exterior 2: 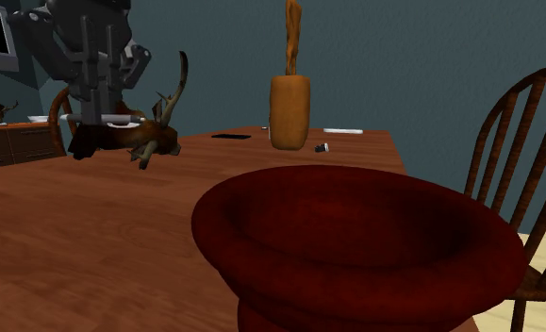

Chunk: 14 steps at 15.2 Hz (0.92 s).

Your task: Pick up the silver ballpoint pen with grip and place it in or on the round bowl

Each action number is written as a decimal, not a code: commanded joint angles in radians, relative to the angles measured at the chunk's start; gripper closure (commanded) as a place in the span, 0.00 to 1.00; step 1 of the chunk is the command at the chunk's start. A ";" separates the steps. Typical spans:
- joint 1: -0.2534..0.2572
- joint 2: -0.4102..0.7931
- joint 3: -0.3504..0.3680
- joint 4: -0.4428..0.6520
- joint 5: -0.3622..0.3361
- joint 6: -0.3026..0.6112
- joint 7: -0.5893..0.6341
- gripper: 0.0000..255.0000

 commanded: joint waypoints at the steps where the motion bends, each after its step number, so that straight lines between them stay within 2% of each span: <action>1: -0.001 0.007 -0.001 0.037 -0.002 -0.030 0.002 1.00; 6: 0.001 0.025 0.001 0.126 -0.007 -0.102 0.010 1.00; 14: -0.026 -0.310 -0.062 -0.214 0.063 -0.097 -0.091 1.00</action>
